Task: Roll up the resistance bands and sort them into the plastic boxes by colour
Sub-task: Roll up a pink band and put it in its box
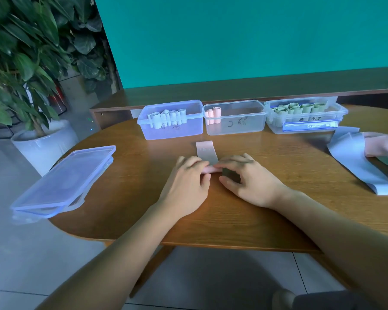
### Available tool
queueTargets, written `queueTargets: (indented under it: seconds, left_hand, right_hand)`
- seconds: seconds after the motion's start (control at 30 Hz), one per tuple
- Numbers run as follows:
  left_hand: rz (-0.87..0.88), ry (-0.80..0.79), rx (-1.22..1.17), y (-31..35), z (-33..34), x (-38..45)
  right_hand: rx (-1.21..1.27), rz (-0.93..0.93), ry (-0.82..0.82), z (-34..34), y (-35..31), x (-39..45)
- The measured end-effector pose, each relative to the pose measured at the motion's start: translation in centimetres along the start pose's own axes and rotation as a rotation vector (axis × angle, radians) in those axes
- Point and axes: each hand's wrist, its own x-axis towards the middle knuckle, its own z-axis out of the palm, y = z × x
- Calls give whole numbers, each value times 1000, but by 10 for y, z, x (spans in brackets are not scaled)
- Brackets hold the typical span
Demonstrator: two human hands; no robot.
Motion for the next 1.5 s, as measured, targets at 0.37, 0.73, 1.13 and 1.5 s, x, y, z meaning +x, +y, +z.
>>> queueTargets:
  seconds: [0.37,0.73,1.13,1.5]
  left_hand:
    - [-42,-35,1,-6,5,9]
    - [-19,-18,-14,-16,11,21]
    - [-63,-19,0,-25,17,37]
    - [-81,-15,2,-26,18,47]
  right_hand:
    - [28,-36,23,2,4,12]
    - [5,4,19,3,11,28]
    - [6,62,-9,7,17,46]
    - [9,77,-9,7,21,55]
